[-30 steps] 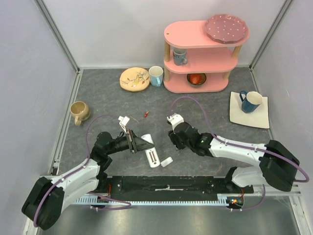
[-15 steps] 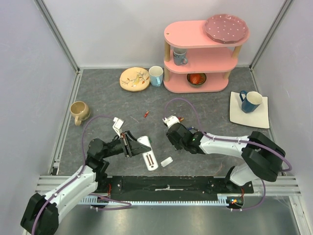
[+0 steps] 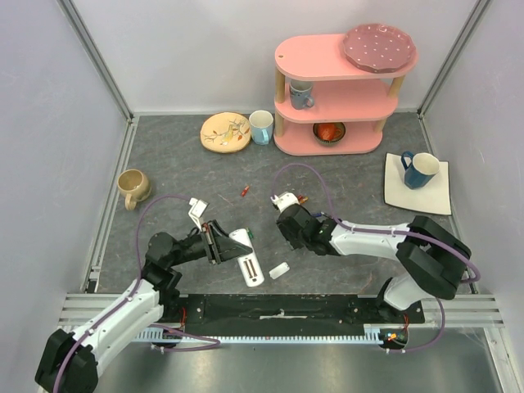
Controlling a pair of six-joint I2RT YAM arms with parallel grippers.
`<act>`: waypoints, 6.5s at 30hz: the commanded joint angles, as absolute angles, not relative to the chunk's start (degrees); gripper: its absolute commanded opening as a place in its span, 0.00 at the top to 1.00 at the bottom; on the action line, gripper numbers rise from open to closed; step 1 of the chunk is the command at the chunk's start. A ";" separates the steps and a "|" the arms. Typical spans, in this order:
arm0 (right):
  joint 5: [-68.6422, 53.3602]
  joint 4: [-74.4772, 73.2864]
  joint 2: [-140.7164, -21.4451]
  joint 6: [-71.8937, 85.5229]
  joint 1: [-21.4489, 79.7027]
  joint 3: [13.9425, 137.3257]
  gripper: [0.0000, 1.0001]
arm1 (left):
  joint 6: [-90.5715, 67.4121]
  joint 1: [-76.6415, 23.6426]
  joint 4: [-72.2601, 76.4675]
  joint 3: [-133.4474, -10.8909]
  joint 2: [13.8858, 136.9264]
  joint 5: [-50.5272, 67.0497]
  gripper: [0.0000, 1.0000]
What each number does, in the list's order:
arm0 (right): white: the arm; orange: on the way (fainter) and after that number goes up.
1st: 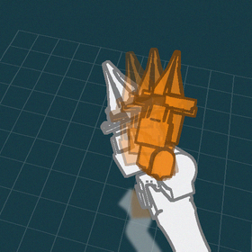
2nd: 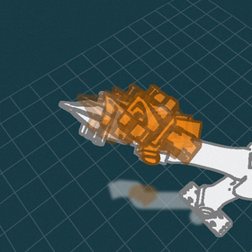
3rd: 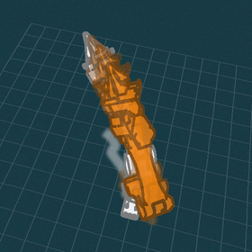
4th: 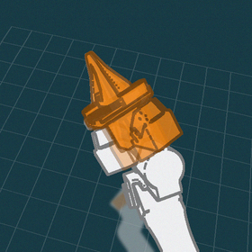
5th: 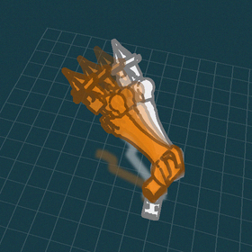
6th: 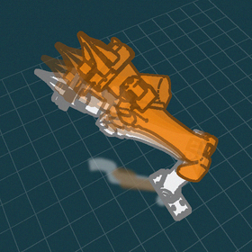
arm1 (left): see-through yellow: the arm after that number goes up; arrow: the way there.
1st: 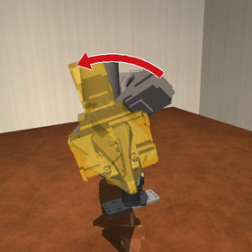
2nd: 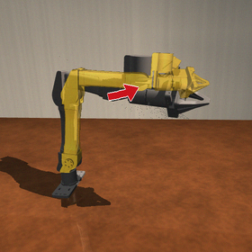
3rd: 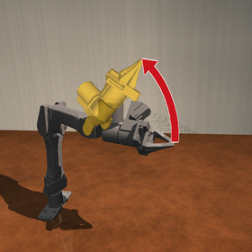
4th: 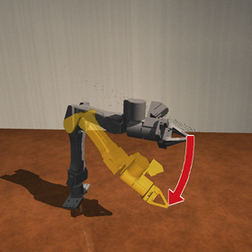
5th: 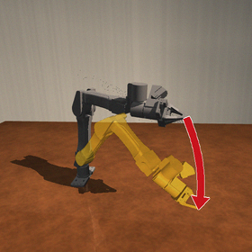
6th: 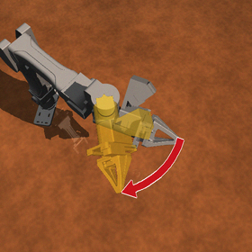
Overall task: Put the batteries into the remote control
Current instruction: Adjust the battery at the center of the board.
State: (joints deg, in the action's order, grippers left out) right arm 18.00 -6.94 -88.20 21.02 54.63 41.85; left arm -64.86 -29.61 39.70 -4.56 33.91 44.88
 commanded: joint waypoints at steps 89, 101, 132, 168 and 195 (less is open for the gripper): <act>8.09 -1.23 -105.91 12.13 35.86 59.15 0.57 | -56.25 -29.36 19.86 -4.39 18.54 34.80 0.98; -1.84 -4.03 -99.23 0.45 40.43 60.12 0.67 | -56.43 -29.36 20.13 -4.31 17.84 34.89 0.98; 2.20 -7.21 -96.77 4.37 43.86 60.72 0.80 | -55.11 -29.36 15.21 -4.92 11.25 34.02 0.98; 28.39 -25.39 -104.93 82.01 43.95 64.60 0.93 | -57.83 -29.36 14.15 -3.34 12.57 28.92 0.98; 23.64 -29.97 -109.34 77.61 43.95 69.17 0.40 | -57.22 -29.36 12.83 -4.13 13.01 29.00 0.98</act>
State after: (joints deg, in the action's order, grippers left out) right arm 24.32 -26.33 -107.18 78.06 43.99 67.59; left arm -57.12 -29.61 12.05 -3.31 12.78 28.99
